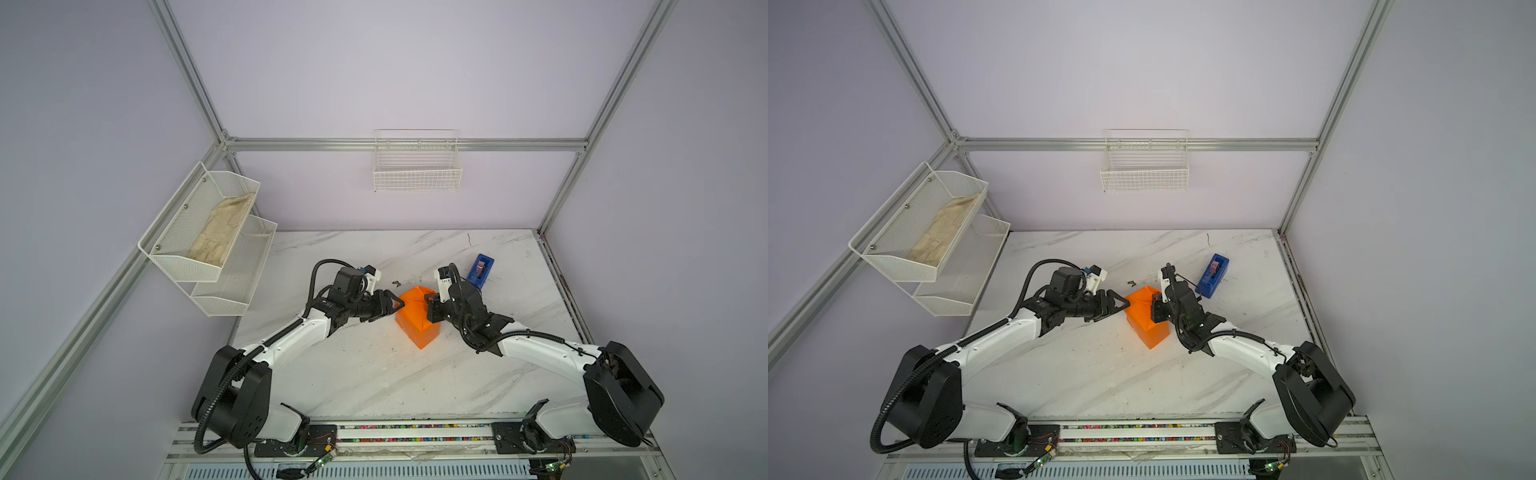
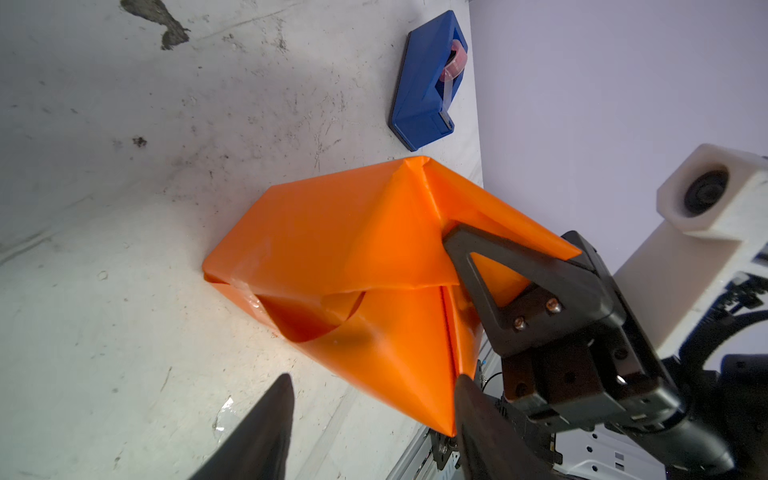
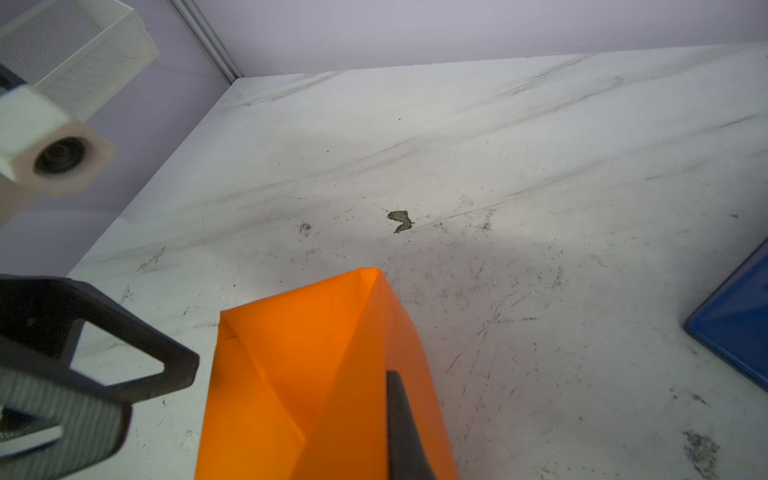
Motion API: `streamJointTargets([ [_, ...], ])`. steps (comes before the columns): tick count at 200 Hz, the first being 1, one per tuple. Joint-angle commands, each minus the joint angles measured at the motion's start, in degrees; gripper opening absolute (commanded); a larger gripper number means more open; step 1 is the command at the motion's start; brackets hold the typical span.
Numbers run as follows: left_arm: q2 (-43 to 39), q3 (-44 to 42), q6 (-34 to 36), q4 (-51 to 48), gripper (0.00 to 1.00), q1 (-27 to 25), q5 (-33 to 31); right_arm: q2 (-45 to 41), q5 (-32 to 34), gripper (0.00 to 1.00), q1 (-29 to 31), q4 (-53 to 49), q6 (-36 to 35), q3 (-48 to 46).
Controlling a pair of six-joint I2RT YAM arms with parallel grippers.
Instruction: Wrap the gift box in paper
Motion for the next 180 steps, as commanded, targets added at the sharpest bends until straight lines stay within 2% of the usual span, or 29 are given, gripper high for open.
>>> streamJointTargets([
  [1,2.90,4.06,-1.46,3.93,0.61,-1.38,1.41,-0.60,2.72,0.00,0.64,-2.76,2.41,-1.69],
  [41,6.39,7.15,-1.63,3.98,0.60,-3.50,1.15,-1.64,2.59,0.00,1.52,-2.66,2.36,-2.26],
  [71,7.74,8.17,-1.51,3.04,0.59,-3.86,0.81,-3.85,0.86,0.08,2.00,-1.95,1.38,-2.39],
  [152,8.43,8.92,-0.54,1.02,0.58,-3.95,0.38,-3.69,-0.48,0.19,2.75,-0.93,-0.26,-2.21],
  [180,8.66,9.12,-0.54,0.82,0.57,-3.95,0.51,-3.74,-0.18,0.26,2.93,-1.00,-0.30,-2.02],
])
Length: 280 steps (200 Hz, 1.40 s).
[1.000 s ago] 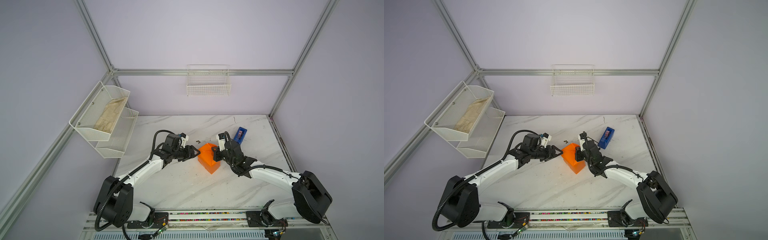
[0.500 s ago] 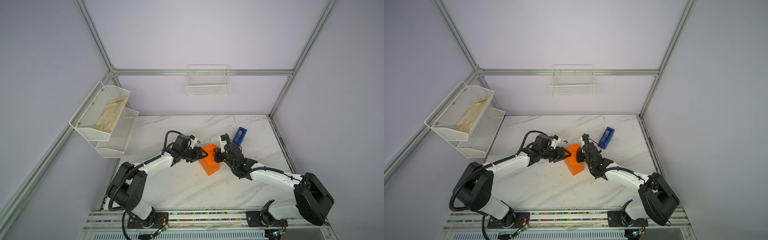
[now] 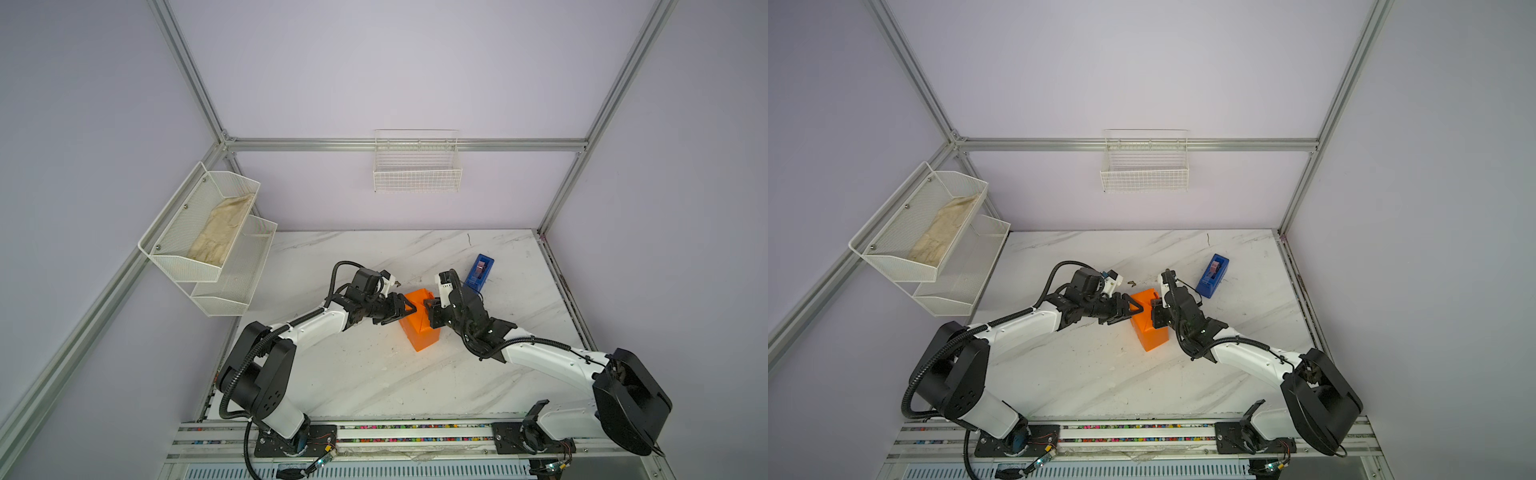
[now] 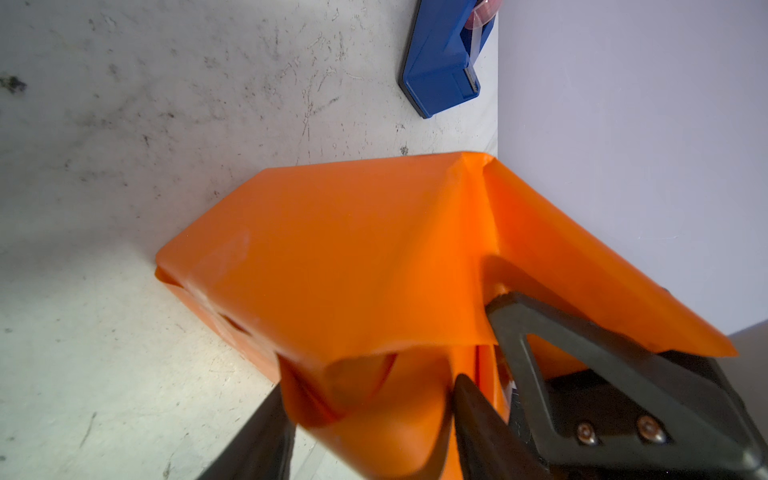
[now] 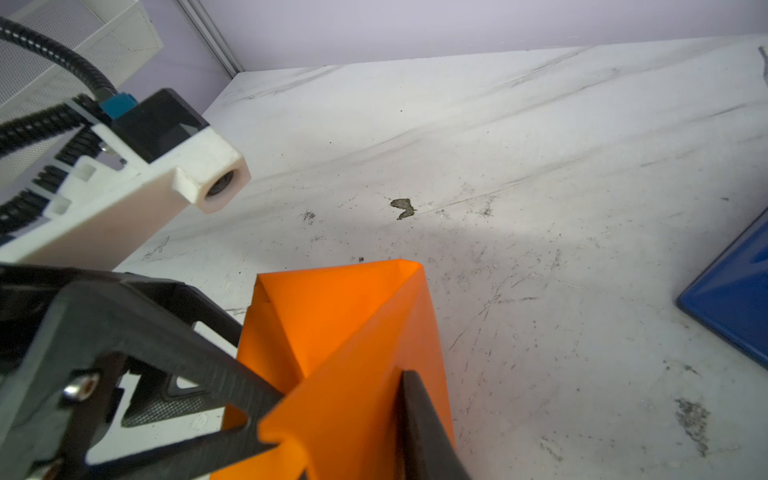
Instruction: Wrap the gift box in paper
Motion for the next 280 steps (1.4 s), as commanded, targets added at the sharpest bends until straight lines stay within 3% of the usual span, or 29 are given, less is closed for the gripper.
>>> streamJointTargets([
  [1,0.47,5.33,0.88,0.10,0.57,-0.32,-0.23,-0.74,-0.96,0.27,0.65,0.14,-0.45,-0.19],
  [71,0.77,5.49,0.98,-0.49,0.57,-0.28,-0.28,-0.58,-2.76,0.40,1.23,1.23,-0.67,0.21],
  [165,0.91,5.99,1.23,-1.27,0.57,-0.32,-0.17,-0.98,-0.94,0.48,2.54,1.79,-1.45,0.65],
  [280,1.53,6.43,1.67,-2.27,0.57,-0.32,-0.30,-3.05,4.48,0.43,3.21,2.47,-2.58,-0.40],
])
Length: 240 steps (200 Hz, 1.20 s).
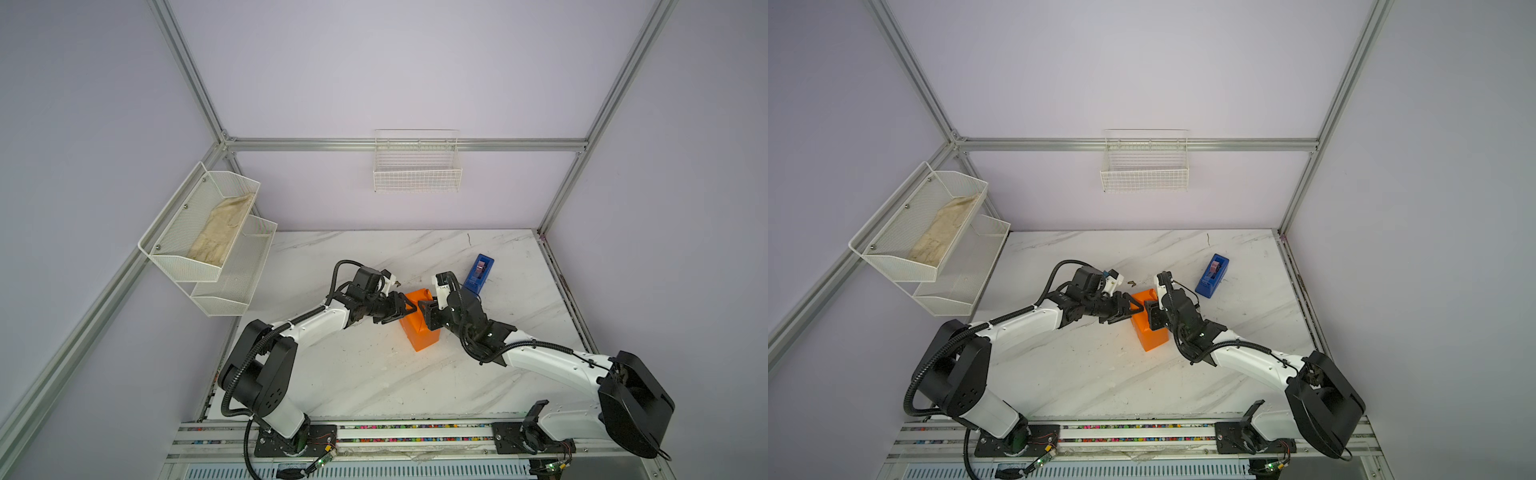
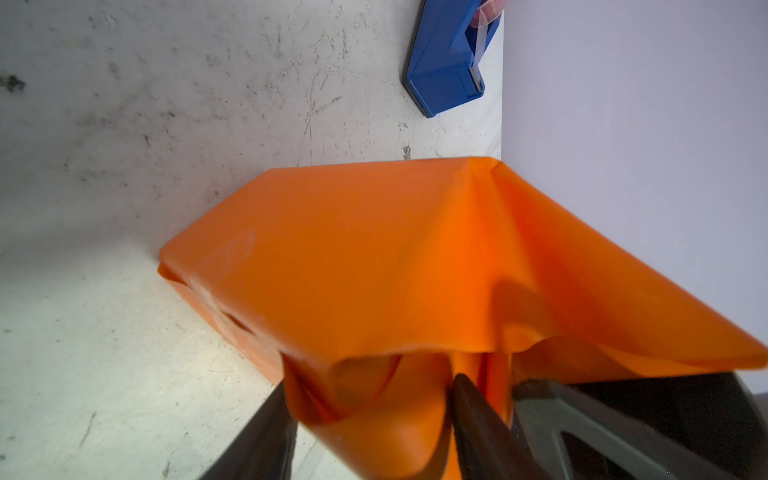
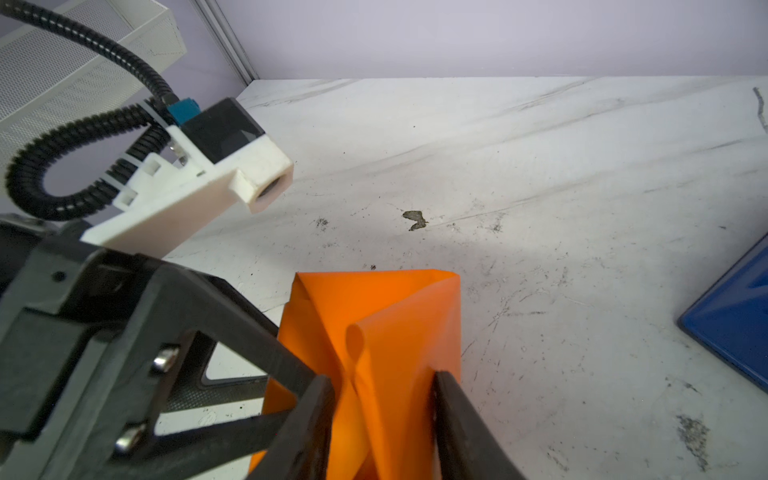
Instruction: Wrap the gift box in paper
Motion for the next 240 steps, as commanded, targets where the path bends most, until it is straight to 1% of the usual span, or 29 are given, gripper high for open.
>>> streamJointTargets([
  [1,0.70,4.95,1.54,-0.42,0.57,-0.32,-0.28,-1.37,0.96,0.43,0.56,1.68,-0.88,-0.40],
  [21,0.80,4.95,1.54,-0.41,0.57,-0.33,-0.22,-0.80,-1.01,0.40,0.62,2.17,-0.71,-0.60],
  [67,0.70,4.86,1.54,-0.39,0.57,-0.31,-0.25,0.46,-5.43,0.40,0.57,2.53,1.87,-1.09],
  [99,0.43,4.76,1.54,-0.50,0.57,-0.32,-0.43,0.15,-8.00,0.47,0.62,3.81,4.16,-2.15],
  [142,-0.20,4.75,1.85,-0.85,0.57,-0.30,-1.25,-0.09,-10.75,0.51,0.61,4.07,6.14,-2.89],
  [174,-1.92,5.70,3.79,-4.60,0.56,0.11,-3.76,-0.27,-12.41,0.55,0.59,4.08,6.86,-4.19],
  [192,-3.77,8.10,6.23,-9.74,0.56,1.35,-6.15,-0.21,-12.54,0.57,0.58,3.84,7.20,-4.81],
  [215,-6.38,11.36,9.22,-13.45,0.57,2.99,-8.16,-0.22,-12.46,0.60,0.62,3.71,7.34,-5.45],
  [240,-6.63,15.28,10.16,-15.14,0.59,3.47,-7.80,0.23,-12.81,0.61,0.60,3.57,7.08,-5.68],
])
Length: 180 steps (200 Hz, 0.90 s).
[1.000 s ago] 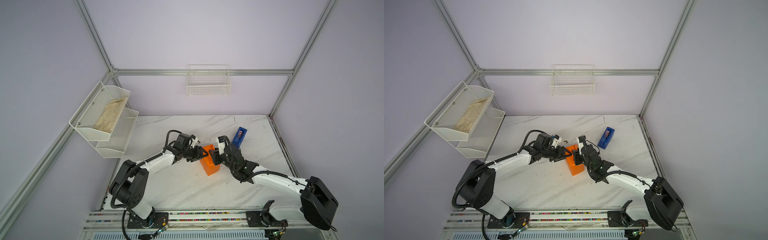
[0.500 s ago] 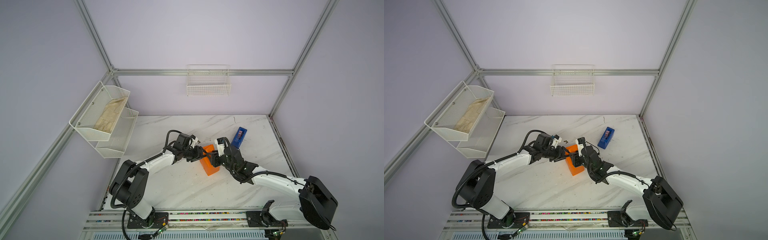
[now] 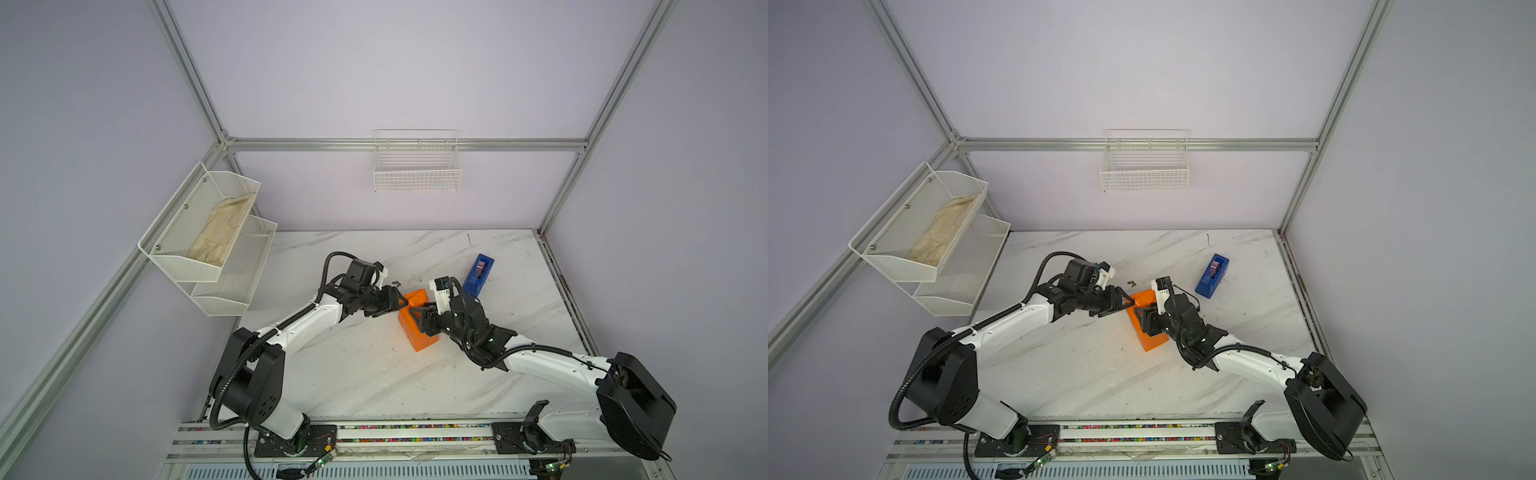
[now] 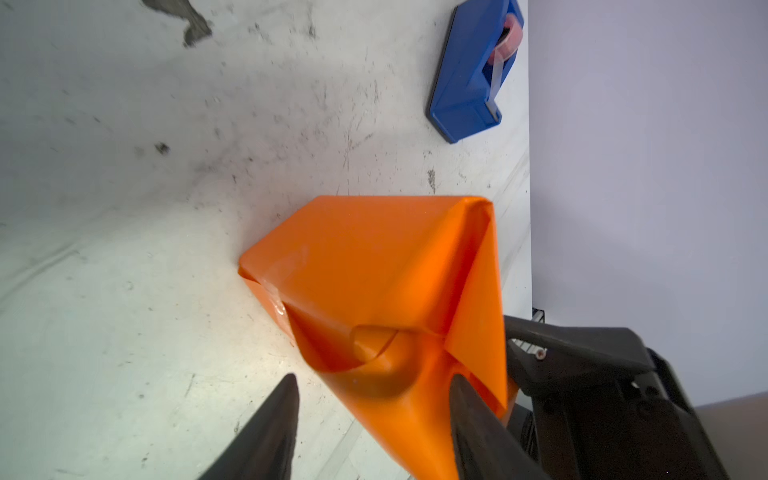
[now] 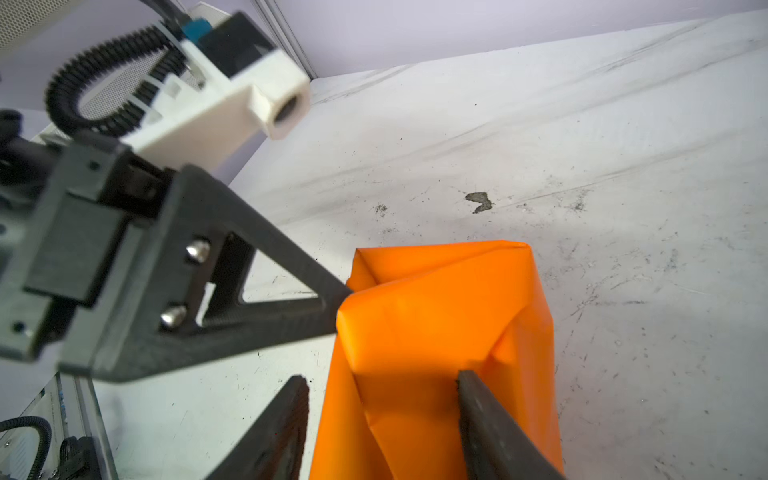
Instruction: Wrap the gift box in paper
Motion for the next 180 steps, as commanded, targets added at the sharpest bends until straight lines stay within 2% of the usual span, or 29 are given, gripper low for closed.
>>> streamJointTargets([
  [1,-2.29,9.19,3.47,-2.81,0.59,0.56,-1.21,0.38,-2.40,0.61,0.48,-2.47,0.78,-1.90],
  [29,1.07,11.89,1.74,-1.93,0.61,-0.25,2.62,0.30,-2.57,0.62,0.49,-2.48,0.61,-1.98],
  [67,4.47,11.70,0.52,0.33,0.64,-3.37,2.49,0.12,-2.19,0.63,0.49,-2.82,0.40,-1.98],
  [90,5.41,10.17,2.14,-1.84,0.64,-4.47,-2.87,-0.05,-2.05,0.63,0.48,-3.18,0.43,-1.81],
  [148,5.94,7.55,3.57,-4.22,0.61,-5.25,-5.33,-0.13,-1.63,0.64,0.49,-3.36,0.26,-1.85],
  [180,3.61,8.63,5.64,-9.03,0.62,-5.25,-11.60,-0.15,-1.18,0.64,0.42,-3.44,0.36,-1.85],
])
